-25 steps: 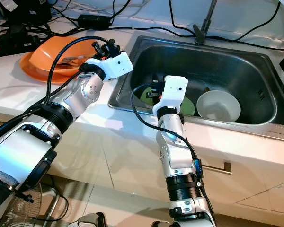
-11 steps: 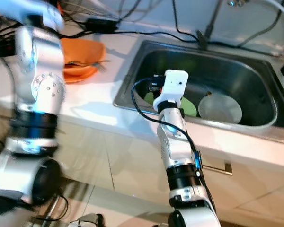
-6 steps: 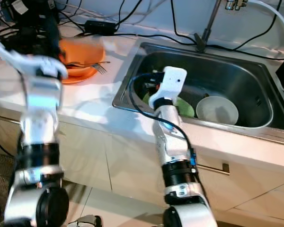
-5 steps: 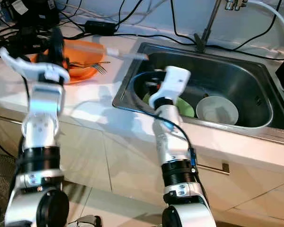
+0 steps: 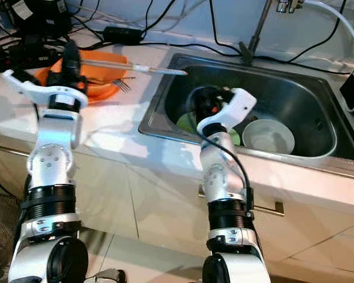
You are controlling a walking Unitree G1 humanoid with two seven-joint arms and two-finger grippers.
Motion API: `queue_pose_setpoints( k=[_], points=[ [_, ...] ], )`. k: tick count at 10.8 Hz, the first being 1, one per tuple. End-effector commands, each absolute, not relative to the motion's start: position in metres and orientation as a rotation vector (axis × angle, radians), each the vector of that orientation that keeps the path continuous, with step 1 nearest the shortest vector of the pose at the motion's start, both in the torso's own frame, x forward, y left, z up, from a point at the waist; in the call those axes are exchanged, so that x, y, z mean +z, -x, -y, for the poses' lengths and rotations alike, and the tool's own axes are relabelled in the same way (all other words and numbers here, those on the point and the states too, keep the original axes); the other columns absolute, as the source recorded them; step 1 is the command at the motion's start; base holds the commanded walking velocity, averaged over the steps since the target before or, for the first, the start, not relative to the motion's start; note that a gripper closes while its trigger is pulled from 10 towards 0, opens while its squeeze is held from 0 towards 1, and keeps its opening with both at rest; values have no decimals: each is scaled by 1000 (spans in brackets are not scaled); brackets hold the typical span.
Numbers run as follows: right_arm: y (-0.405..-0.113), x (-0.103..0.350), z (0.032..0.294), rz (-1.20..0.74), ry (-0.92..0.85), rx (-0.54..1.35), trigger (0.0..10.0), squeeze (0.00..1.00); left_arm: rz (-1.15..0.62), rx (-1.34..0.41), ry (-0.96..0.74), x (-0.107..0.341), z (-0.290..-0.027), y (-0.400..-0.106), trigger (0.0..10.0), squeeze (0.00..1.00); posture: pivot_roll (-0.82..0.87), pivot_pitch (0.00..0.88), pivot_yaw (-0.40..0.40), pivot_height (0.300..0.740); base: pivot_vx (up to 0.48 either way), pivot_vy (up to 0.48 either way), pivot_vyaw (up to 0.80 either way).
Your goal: Kitchen organization
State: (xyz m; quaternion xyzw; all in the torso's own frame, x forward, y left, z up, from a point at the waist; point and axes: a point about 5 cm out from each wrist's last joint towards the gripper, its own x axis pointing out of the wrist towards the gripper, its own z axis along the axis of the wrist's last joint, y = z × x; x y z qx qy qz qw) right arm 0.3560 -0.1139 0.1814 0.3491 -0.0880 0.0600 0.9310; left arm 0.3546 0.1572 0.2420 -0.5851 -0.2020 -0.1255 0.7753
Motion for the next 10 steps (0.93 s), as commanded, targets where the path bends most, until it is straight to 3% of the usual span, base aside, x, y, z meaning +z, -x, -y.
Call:
queue_pose_setpoints(
  k=[1,2,3,4,10],
  points=[
    [-354,188,102,194,-838,155,10000,1000,461,-287,1287,245,-159,-356,10000,0,57,33,-43,740,0,0,0],
    [-354,188,102,197,-854,157,10000,1000,457,-277,1292,243,-159,-356,10000,0,54,36,-42,740,0,0,0],
    [-352,189,102,209,-873,187,10000,694,417,-244,1313,231,-158,-356,10000,0,51,44,-41,740,0,0,0],
    [-351,189,101,207,-883,192,10000,0,405,-236,1308,224,-157,-355,10000,0,51,48,-41,740,0,0,0],
    [-348,182,94,167,-937,230,10000,0,296,-321,1322,213,-127,-351,10000,0,59,59,-40,740,0,0,0]
  ],
)
